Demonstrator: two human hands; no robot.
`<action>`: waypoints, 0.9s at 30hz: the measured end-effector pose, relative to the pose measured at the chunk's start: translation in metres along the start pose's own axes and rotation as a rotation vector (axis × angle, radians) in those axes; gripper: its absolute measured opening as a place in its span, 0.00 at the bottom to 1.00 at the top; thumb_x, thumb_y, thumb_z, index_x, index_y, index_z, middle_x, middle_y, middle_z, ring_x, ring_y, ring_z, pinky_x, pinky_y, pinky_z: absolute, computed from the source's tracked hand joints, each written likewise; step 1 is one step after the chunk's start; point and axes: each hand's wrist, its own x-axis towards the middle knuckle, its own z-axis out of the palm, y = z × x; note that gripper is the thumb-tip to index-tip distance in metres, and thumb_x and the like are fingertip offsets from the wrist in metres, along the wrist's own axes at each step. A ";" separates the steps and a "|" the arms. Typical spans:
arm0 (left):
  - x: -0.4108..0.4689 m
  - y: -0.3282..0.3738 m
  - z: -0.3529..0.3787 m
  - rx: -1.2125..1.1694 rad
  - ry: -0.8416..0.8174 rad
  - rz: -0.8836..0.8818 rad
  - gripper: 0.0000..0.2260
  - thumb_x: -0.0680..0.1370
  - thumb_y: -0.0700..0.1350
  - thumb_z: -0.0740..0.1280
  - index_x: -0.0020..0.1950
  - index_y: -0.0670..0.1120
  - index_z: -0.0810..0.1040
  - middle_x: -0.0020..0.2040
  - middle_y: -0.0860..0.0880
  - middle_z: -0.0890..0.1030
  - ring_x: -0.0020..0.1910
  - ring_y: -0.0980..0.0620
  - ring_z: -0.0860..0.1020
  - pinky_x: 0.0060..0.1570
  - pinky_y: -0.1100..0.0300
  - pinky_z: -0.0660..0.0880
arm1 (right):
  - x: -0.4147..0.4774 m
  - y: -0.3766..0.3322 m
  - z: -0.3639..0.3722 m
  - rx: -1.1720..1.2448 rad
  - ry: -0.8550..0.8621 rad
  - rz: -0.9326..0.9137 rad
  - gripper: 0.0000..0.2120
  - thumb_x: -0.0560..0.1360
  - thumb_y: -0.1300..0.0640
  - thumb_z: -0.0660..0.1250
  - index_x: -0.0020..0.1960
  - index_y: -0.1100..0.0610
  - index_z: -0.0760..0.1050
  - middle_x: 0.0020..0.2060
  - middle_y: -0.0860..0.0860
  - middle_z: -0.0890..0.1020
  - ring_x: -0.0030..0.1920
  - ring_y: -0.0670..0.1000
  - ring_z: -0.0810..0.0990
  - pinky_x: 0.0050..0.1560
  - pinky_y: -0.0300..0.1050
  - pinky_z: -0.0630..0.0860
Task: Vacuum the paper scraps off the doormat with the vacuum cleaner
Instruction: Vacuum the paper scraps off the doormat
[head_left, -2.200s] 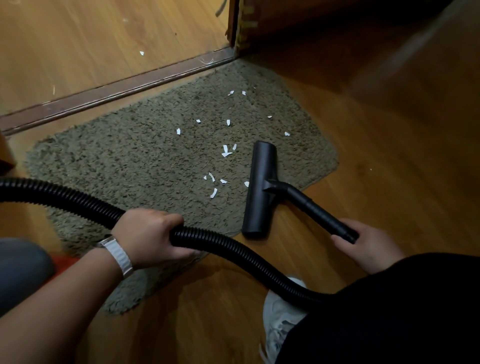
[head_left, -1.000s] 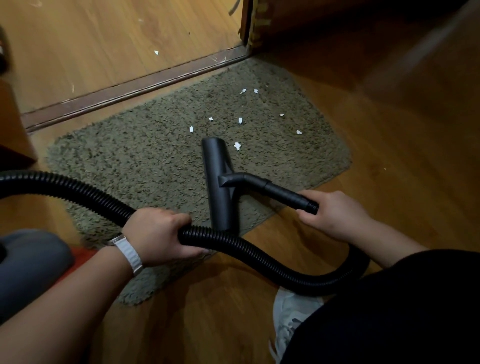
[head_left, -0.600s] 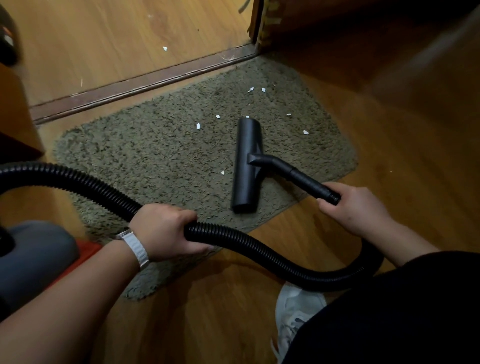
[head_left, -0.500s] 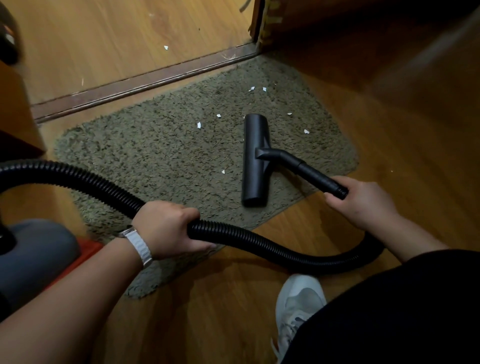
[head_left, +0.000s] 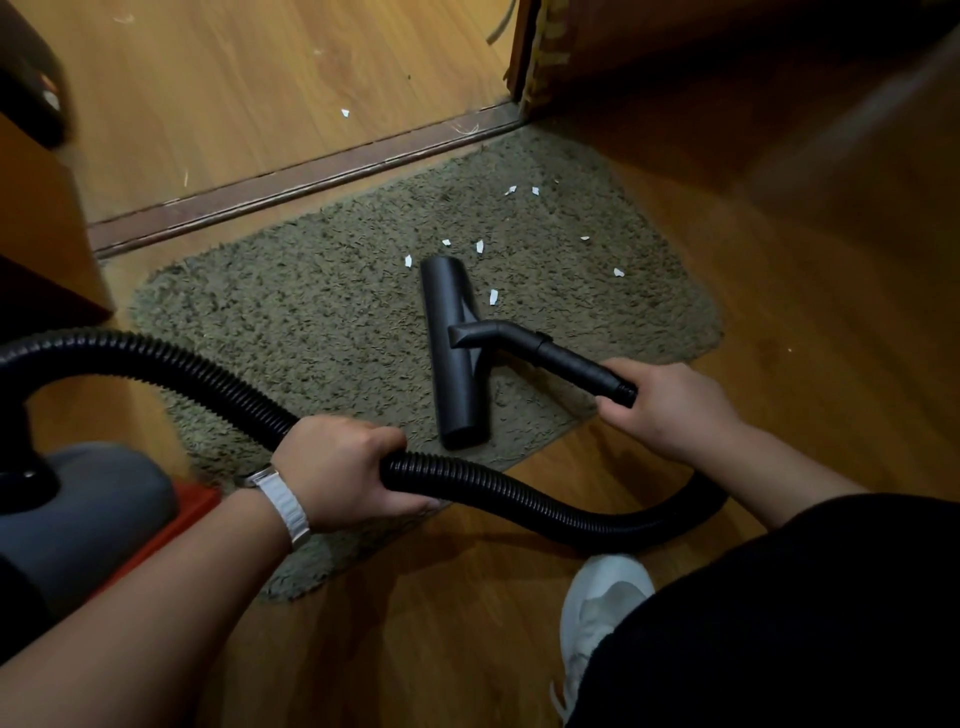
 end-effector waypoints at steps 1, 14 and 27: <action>-0.001 0.000 0.001 0.002 -0.002 -0.002 0.34 0.69 0.79 0.48 0.31 0.51 0.75 0.24 0.55 0.73 0.21 0.52 0.74 0.23 0.65 0.66 | 0.000 -0.003 0.001 -0.013 0.001 -0.015 0.16 0.76 0.39 0.63 0.64 0.38 0.71 0.36 0.44 0.78 0.38 0.50 0.78 0.35 0.44 0.75; -0.006 -0.001 0.003 -0.013 0.001 -0.047 0.34 0.66 0.81 0.50 0.31 0.52 0.75 0.23 0.54 0.73 0.21 0.52 0.75 0.23 0.64 0.68 | 0.002 0.020 0.004 0.144 0.091 0.103 0.19 0.76 0.41 0.66 0.67 0.38 0.73 0.38 0.46 0.80 0.36 0.49 0.77 0.31 0.42 0.68; -0.002 0.005 -0.007 0.013 -0.032 -0.123 0.34 0.67 0.80 0.49 0.29 0.51 0.74 0.22 0.57 0.62 0.20 0.53 0.73 0.23 0.67 0.59 | 0.024 0.030 -0.006 0.269 0.127 0.209 0.17 0.77 0.44 0.67 0.65 0.44 0.77 0.37 0.46 0.79 0.34 0.48 0.77 0.30 0.42 0.68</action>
